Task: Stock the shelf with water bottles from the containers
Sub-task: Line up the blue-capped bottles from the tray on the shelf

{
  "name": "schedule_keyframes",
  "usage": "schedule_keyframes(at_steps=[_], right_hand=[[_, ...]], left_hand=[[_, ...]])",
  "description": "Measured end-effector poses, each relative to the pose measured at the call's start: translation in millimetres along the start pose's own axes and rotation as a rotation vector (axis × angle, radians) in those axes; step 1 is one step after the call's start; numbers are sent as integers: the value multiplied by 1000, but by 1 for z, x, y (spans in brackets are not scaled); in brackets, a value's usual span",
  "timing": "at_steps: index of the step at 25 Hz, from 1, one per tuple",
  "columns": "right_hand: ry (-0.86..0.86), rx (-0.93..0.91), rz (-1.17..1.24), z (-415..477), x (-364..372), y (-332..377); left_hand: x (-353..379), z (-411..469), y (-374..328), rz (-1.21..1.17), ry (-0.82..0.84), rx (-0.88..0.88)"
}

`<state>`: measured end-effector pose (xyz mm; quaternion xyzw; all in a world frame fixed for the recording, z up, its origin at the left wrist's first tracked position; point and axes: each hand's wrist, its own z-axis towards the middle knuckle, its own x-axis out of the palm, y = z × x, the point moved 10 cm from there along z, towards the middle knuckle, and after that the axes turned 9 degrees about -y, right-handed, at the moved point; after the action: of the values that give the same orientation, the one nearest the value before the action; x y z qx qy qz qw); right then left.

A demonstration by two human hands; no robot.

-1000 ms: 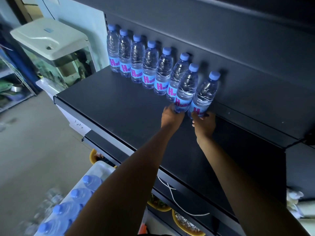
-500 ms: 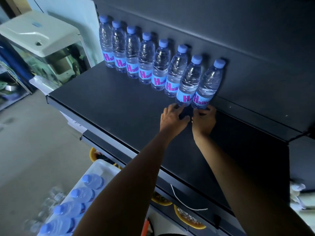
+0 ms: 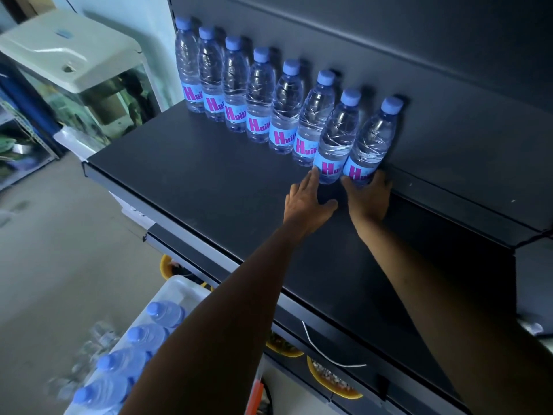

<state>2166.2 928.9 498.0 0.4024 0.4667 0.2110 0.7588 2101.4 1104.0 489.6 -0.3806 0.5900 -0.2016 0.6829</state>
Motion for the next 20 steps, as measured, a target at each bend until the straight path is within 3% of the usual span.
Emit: schedule_keyframes(at_steps=[7, 10, 15, 20], right_hand=[[-160, -64, -39, -2, -9, -4], [-145, -35, -103, -1, -6, -6], [-136, -33, -129, -2, -6, -2], [-148, -39, -131, -2, -6, -1]], left_hand=[[3, 17, -1, 49, 58, -65], [5, 16, -4, 108, -1, -49], [1, 4, -5, 45, -142, 101], [7, 4, -12, 211, -109, 201]])
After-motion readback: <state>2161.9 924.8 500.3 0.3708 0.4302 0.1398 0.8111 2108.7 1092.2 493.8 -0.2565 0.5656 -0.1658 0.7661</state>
